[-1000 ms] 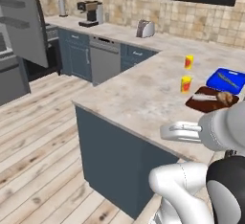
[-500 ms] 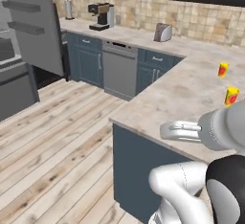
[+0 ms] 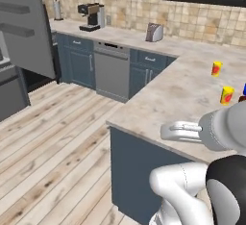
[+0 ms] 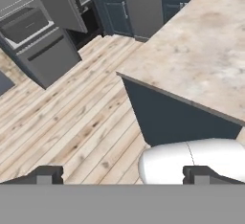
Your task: Gather the corn and avocado from the fridge and place them on a tray on the dining counter. Then gather the chicken drumsticks from the fridge and place them on the other tray.
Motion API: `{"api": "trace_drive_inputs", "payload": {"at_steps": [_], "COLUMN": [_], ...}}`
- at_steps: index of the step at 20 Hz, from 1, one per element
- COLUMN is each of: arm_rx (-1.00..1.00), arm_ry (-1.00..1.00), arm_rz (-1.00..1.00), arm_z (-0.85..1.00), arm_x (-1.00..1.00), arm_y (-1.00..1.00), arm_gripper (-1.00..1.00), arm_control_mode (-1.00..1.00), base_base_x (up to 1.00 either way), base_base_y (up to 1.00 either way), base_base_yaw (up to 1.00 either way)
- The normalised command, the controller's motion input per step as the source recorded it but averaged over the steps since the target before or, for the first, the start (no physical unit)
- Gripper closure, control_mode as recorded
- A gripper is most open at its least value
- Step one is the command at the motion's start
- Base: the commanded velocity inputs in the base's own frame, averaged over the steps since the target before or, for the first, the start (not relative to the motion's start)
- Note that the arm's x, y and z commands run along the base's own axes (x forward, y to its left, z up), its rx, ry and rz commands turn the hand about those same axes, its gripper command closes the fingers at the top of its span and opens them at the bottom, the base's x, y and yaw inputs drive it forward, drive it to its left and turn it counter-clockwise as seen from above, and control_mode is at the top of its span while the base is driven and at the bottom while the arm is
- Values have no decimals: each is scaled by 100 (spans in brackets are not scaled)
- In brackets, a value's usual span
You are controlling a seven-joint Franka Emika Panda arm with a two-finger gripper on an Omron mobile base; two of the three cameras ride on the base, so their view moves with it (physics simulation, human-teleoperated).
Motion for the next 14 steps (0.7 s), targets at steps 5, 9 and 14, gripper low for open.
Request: {"api": "trace_drive_inputs", "payload": {"at_steps": [5, 9, 14], "arm_rx": [0, 0, 0], "arm_ry": [0, 0, 0], "arm_rz": [0, 0, 0], "arm_z": [0, 0, 0], "arm_x": [0, 0, 0], "arm_y": [0, 0, 0], "arm_gripper": [-100, -100, -100], "arm_control_mode": [100, 100, 100], "base_base_x": [24, -66, 16], "base_base_y": [99, 71, 98], "base_base_yaw": [-10, -10, -2]}}
